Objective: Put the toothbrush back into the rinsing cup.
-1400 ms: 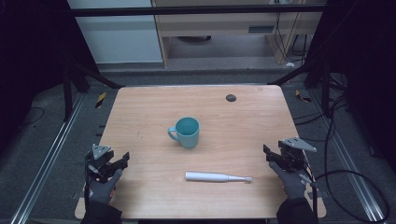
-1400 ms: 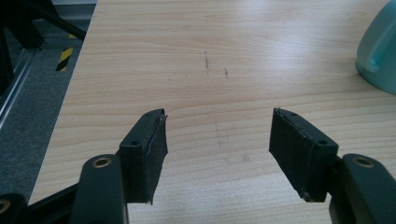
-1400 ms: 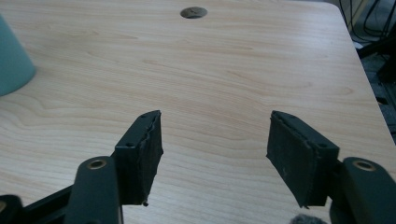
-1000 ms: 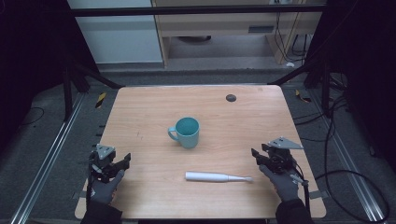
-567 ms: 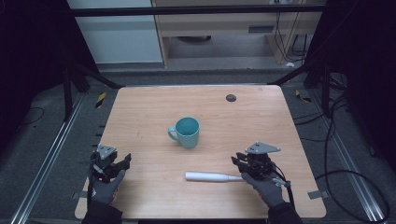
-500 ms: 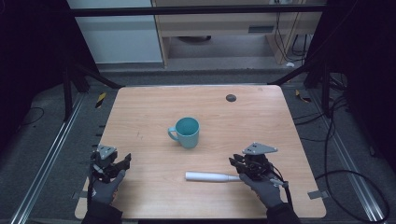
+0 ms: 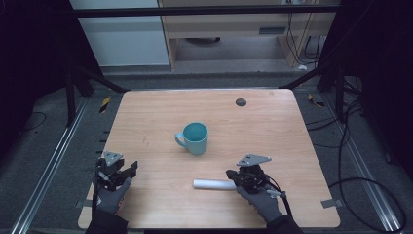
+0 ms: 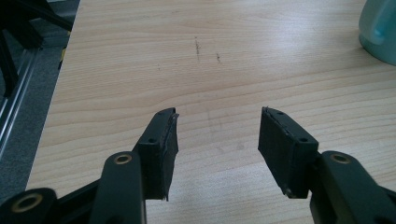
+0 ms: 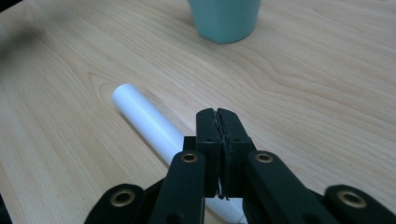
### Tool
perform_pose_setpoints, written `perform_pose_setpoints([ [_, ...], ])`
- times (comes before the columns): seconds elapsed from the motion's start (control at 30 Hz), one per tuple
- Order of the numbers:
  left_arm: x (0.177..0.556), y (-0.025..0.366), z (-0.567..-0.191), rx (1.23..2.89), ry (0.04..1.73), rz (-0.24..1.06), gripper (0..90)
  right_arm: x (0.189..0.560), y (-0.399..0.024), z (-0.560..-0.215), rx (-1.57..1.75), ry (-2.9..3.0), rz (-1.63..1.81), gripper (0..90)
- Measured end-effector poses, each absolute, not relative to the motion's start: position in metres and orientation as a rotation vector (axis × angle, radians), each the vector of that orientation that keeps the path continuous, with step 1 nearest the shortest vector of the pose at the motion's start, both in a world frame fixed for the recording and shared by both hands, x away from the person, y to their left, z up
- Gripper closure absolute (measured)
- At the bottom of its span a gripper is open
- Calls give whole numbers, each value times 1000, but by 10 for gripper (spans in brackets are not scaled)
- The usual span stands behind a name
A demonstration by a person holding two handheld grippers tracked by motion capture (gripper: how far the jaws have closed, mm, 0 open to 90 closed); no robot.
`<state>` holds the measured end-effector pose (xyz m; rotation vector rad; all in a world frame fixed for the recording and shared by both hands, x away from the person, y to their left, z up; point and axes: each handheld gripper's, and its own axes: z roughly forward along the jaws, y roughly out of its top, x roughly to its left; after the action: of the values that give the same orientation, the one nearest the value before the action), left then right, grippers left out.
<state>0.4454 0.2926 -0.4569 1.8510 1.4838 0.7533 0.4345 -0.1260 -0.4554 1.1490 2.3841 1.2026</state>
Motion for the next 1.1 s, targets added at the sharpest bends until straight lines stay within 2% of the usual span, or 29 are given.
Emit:
perform_pose_setpoints([
  [0.67, 444, 292, -457, 1857, 1474, 743, 466, 414, -160, -471, 1278, 2406, 1070, 900],
  [1.1, 445, 292, -457, 1853, 1478, 743, 462, 414, -155, -481, 1259, 2442, 991, 900],
])
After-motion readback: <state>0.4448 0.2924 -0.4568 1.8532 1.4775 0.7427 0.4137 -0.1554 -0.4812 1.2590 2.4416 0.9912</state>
